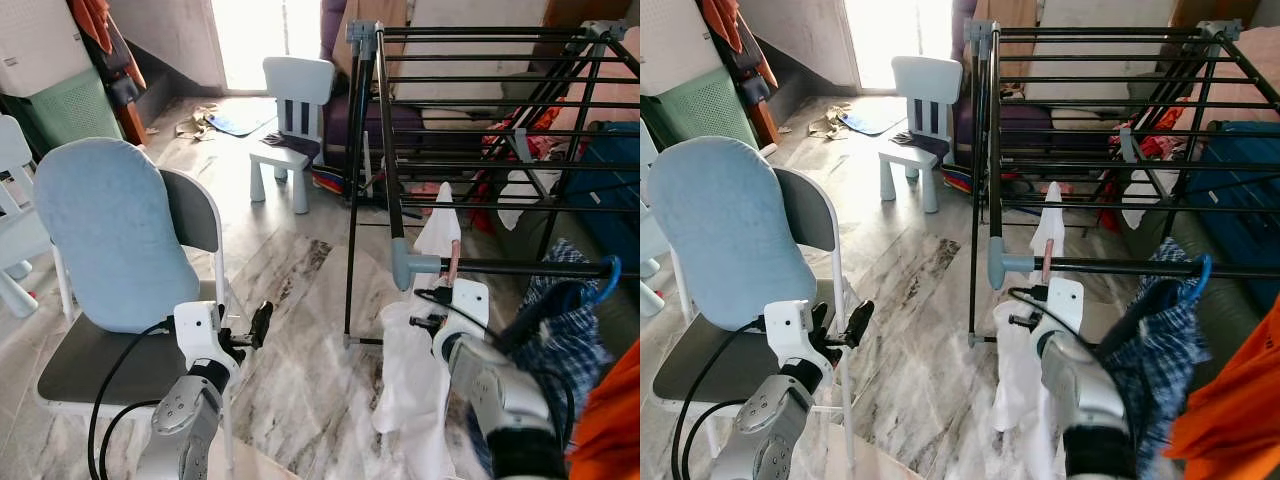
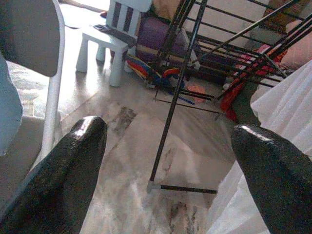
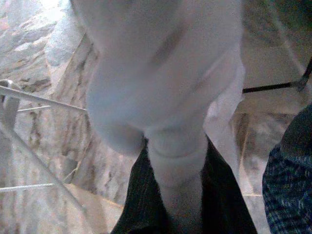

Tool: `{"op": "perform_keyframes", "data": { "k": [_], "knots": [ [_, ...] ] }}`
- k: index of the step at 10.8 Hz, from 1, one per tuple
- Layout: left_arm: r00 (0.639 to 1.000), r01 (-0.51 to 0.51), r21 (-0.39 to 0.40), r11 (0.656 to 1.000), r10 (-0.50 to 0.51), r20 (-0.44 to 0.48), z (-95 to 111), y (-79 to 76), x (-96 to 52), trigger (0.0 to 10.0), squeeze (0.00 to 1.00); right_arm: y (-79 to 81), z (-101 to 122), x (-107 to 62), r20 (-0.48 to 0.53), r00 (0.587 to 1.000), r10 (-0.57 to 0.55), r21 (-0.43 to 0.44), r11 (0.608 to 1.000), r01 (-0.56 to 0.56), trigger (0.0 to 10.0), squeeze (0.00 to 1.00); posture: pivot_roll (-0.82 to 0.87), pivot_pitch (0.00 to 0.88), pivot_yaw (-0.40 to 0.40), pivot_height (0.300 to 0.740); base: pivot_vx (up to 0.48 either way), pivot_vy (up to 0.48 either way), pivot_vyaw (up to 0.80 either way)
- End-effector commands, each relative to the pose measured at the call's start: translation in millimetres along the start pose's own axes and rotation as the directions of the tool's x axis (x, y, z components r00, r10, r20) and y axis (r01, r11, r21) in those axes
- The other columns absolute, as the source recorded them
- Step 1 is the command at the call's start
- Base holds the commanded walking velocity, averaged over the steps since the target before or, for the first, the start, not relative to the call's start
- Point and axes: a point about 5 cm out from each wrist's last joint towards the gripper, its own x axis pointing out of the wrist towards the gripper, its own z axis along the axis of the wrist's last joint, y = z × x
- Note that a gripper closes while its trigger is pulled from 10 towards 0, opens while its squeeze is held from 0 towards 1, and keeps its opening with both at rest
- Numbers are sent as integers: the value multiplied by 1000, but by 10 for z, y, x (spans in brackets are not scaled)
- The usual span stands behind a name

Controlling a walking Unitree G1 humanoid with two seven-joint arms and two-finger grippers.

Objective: Hang hanger

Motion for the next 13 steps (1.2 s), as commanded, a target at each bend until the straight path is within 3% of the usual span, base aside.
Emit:
{"op": "perform_keyframes", "data": {
  "k": [1, 5, 6, 8, 10, 12, 13],
  "knots": [
    [1000, 4, 15, 1000, -3, -17, -6, 10, 15, 10000, 0, 11, 62, 23, -22, 999, 30, 1, 1000, -30, 10000, 0, -209, 0, 38, 740, 0, 0, 0],
    [1000, 2, 24, 1000, -1, -28, -17, 9, 21, 10000, 0, -59, -69, 97, -111, 992, 60, 35, 998, -56, 10000, 0, -200, 0, 33, 740, 0, 0, 0],
    [1000, 3, 25, 1000, -2, -29, -17, 10, 19, 10000, 0, -61, -80, 95, -105, 993, 62, 37, 998, -58, 10000, 1000, -200, 0, 33, 740, 0, 0, 0],
    [1000, 2, 29, 1000, -1, -25, -10, 8, 30, 10000, 0, -99, -12, 59, -2, 1000, 29, -81, 996, -29, 10000, 1000, -205, 0, 38, 740, 0, 0, 0],
    [1000, -8, 32, 999, 9, -30, -15, 6, 40, 10000, 0, -160, -32, 13, 41, 999, -3, -128, 992, 9, 10000, 1000, -211, 0, 39, 740, 0, 0, 0],
    [999, -23, 38, 999, 24, -31, -21, 10, 53, 10000, 0, -188, -19, -68, 148, 989, -23, -227, 972, 57, 10000, 1000, -216, 0, 38, 740, 0, 0, 0],
    [999, -27, 38, 999, 28, -34, -28, 12, 57, 10000, 0, -211, -6, -111, 185, 982, -40, -230, 970, 83, 10000, 1000, -221, 0, 39, 740, 0, 0, 0]
  ]
}}
